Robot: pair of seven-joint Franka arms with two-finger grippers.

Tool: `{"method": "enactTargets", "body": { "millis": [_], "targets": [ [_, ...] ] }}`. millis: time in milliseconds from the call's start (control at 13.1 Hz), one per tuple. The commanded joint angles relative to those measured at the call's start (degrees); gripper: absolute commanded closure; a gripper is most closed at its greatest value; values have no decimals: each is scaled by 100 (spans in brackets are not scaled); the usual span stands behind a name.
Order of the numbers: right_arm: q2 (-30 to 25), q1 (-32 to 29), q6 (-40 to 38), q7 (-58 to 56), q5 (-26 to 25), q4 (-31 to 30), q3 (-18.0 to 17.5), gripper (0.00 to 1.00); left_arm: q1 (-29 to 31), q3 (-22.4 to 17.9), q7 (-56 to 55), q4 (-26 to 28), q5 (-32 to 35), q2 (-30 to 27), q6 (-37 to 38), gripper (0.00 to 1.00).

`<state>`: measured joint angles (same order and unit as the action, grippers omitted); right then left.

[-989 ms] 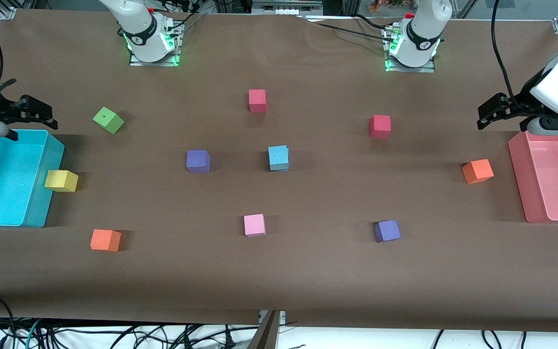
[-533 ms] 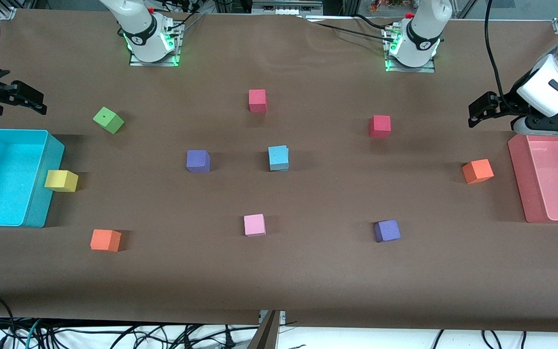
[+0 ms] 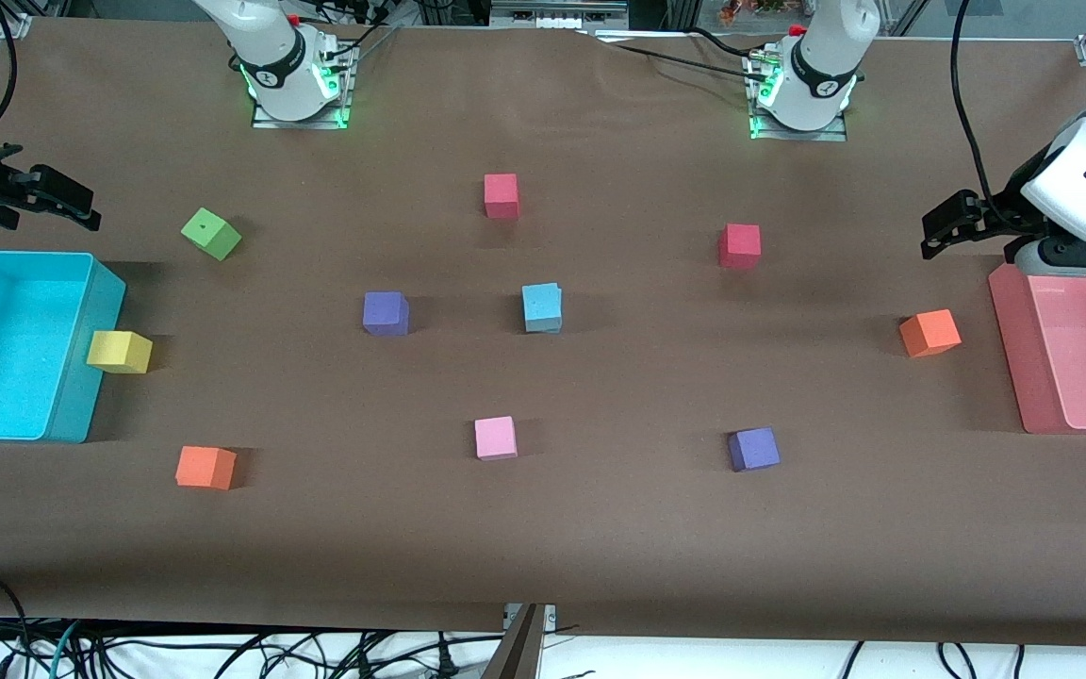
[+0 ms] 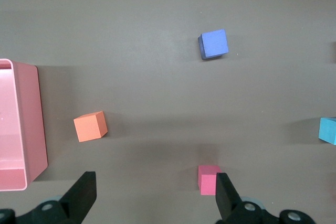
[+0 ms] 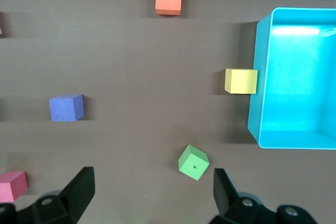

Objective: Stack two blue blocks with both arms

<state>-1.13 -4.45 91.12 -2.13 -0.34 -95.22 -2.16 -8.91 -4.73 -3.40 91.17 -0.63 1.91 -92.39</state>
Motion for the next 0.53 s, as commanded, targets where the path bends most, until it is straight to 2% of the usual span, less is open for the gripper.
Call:
{"method": "enactTargets", "body": {
  "millis": [0, 457],
  "targets": [
    [-62, -82, 46, 64, 95, -93, -48, 0, 39, 7, 15, -222, -69, 117, 116, 0],
    [-54, -29, 46, 513, 42, -67, -65, 0, 39, 7, 24, -222, -51, 117, 133, 0]
  ]
}}
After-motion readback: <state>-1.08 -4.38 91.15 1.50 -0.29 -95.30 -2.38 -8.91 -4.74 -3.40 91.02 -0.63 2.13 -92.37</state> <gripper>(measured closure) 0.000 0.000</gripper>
